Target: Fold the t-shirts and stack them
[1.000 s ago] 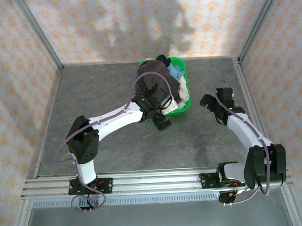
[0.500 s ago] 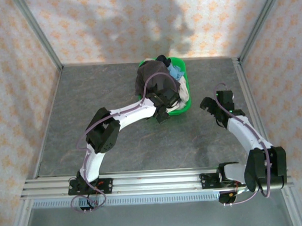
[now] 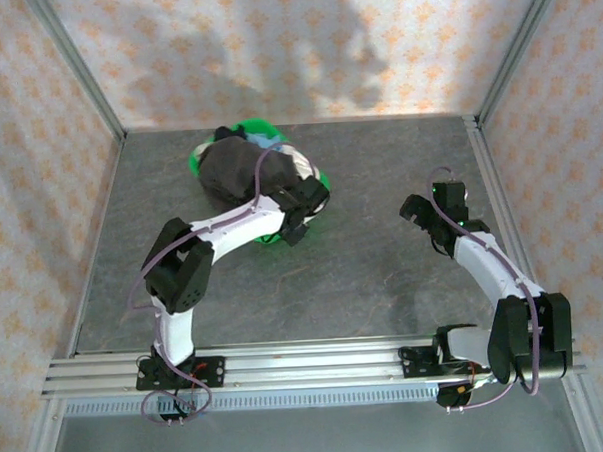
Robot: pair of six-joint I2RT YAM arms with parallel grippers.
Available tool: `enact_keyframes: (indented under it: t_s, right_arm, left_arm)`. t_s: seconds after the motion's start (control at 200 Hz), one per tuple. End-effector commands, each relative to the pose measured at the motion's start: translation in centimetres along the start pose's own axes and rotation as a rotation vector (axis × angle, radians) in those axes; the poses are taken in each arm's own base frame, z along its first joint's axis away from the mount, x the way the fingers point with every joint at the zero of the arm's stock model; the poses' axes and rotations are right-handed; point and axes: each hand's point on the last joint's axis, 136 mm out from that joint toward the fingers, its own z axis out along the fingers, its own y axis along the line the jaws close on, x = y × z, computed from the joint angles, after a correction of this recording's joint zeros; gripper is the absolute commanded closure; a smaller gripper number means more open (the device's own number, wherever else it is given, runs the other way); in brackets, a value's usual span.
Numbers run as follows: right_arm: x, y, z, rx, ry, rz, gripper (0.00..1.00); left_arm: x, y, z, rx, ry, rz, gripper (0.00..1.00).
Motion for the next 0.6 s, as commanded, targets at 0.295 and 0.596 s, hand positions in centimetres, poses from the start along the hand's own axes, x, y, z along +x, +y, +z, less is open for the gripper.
enact_keyframes:
  t_s: [0.295, 0.596]
  right_arm:
    - [-0.1, -0.5, 0.3, 0.024, 0.0, -0.003, 0.01]
    - [-0.1, -0.4, 0.3, 0.018, -0.001, -0.004, 0.01]
  left_arm:
    - [5.3, 10.0, -1.7, -0.182, 0.048, -0.184, 0.5]
    - [-2.6, 10.1, -7.6, 0.06, -0.152, -0.622, 0.19]
